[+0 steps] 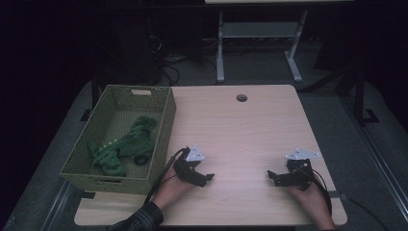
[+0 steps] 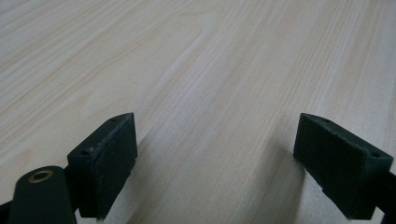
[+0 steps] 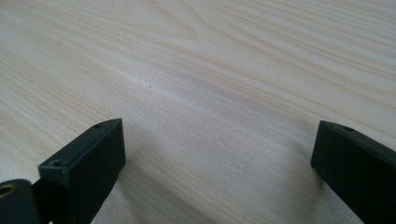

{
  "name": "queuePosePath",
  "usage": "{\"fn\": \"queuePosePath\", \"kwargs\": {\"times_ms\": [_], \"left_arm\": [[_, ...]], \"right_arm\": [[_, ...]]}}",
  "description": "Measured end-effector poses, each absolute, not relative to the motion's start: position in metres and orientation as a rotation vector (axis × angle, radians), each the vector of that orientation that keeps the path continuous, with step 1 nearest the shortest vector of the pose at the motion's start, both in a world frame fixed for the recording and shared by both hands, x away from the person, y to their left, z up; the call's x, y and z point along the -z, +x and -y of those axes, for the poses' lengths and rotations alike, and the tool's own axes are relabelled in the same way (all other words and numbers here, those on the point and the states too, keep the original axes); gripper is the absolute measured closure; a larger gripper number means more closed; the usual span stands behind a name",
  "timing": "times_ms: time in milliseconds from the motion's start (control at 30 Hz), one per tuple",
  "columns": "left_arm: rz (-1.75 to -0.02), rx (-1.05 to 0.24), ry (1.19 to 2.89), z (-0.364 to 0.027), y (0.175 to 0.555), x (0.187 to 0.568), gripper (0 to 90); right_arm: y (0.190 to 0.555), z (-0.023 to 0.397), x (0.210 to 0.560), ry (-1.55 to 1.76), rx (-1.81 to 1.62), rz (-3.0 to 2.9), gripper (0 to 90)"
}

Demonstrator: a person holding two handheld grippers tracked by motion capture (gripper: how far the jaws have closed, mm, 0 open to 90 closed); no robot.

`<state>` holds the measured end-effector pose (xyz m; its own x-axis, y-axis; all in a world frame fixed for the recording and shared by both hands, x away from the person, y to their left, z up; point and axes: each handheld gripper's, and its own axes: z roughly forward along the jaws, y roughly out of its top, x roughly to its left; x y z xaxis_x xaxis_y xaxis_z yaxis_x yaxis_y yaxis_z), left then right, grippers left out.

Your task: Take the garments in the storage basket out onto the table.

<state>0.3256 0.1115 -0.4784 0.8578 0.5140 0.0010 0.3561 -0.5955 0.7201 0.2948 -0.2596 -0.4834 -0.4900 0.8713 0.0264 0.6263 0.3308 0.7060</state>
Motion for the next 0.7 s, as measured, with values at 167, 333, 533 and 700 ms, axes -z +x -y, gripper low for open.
{"fn": "queuePosePath", "kwargs": {"times_ms": [167, 333, 533, 700], "left_arm": [[-0.629, -0.267, 2.269, -0.112, 0.325, 0.478, 13.4], [-0.654, -0.263, 2.322, -0.111, 0.326, 0.473, 14.2], [-0.665, -0.231, 2.322, -0.111, 0.325, 0.466, 14.0], [-0.648, -0.222, 2.319, -0.111, 0.325, 0.459, 13.7]], "right_arm": [[0.295, 0.260, 0.483, 1.329, -0.948, -2.244, 2.8], [0.295, 0.260, 0.483, 1.329, -0.948, -2.244, 2.8], [0.295, 0.260, 0.483, 1.329, -0.948, -2.243, 2.8], [0.295, 0.260, 0.483, 1.329, -0.948, -2.243, 2.8]]}}
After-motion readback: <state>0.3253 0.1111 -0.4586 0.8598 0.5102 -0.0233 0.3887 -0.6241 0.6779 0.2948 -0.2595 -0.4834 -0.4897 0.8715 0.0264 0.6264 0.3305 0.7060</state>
